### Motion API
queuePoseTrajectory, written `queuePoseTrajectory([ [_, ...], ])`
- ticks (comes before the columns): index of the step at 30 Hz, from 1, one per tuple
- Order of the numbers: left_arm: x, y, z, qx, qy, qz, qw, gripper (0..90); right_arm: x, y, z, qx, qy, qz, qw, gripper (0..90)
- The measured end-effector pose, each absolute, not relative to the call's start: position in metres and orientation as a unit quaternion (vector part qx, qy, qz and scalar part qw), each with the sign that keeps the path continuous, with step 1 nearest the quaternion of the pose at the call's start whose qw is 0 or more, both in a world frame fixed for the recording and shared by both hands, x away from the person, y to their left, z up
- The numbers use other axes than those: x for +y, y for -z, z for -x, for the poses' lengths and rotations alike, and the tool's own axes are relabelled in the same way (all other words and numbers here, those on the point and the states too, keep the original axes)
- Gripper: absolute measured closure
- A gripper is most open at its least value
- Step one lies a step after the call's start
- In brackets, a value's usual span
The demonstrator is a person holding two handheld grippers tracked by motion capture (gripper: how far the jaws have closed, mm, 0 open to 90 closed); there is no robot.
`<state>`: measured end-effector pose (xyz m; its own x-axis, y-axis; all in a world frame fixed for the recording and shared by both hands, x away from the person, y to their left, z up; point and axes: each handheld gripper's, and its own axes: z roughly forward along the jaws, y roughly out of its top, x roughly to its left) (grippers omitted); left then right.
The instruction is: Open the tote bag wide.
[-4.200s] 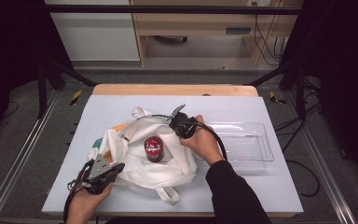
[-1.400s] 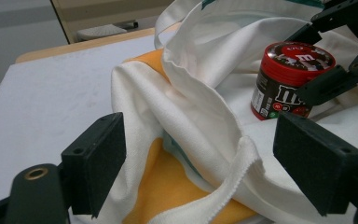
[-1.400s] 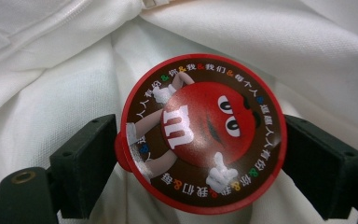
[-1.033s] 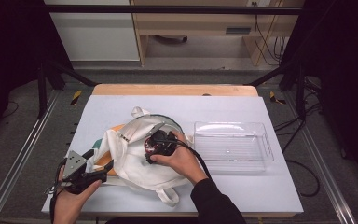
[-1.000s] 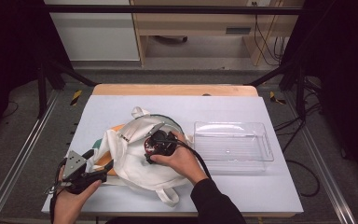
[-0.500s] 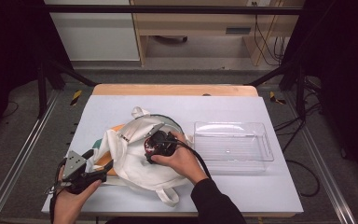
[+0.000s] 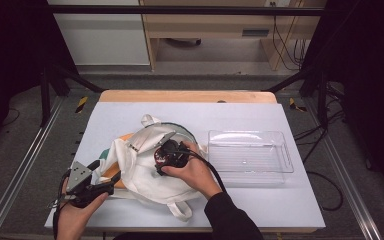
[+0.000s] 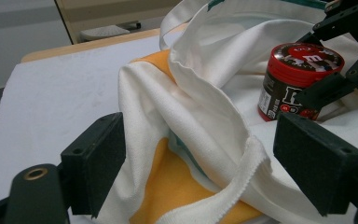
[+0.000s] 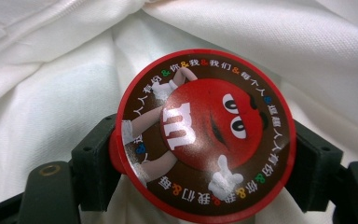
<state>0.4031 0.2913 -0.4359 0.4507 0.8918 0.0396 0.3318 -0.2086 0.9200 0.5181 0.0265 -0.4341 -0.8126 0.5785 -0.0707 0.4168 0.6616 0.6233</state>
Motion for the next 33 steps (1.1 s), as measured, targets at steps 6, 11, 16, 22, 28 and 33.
queuePoseTrajectory([
  [6,0.292,0.436,-0.403,0.429,-0.303,-0.715,0.461,16.3,0.024,0.425,-0.514,0.899,-0.309,-0.276,0.139,24.4],
  [11,0.292,0.435,-0.403,0.429,-0.304,-0.713,0.463,16.0,0.023,0.417,-0.51,0.899,-0.312,-0.273,0.146,24.5],
  [16,0.292,0.435,-0.403,0.429,-0.305,-0.713,0.464,15.3,0.022,0.41,-0.507,0.897,-0.317,-0.269,0.15,24.5],
  [22,0.294,0.433,-0.402,0.435,-0.308,-0.704,0.469,12.8,0.017,0.398,-0.502,0.893,-0.328,-0.266,0.156,24.5],
  [28,0.296,0.43,-0.4,0.439,-0.316,-0.692,0.478,12.1,0.011,0.389,-0.501,0.888,-0.336,-0.271,0.159,24.5],
  [33,0.302,0.429,-0.4,0.447,-0.324,-0.683,0.477,11.8,0.007,0.382,-0.5,0.887,-0.338,-0.27,0.16,24.5],
])
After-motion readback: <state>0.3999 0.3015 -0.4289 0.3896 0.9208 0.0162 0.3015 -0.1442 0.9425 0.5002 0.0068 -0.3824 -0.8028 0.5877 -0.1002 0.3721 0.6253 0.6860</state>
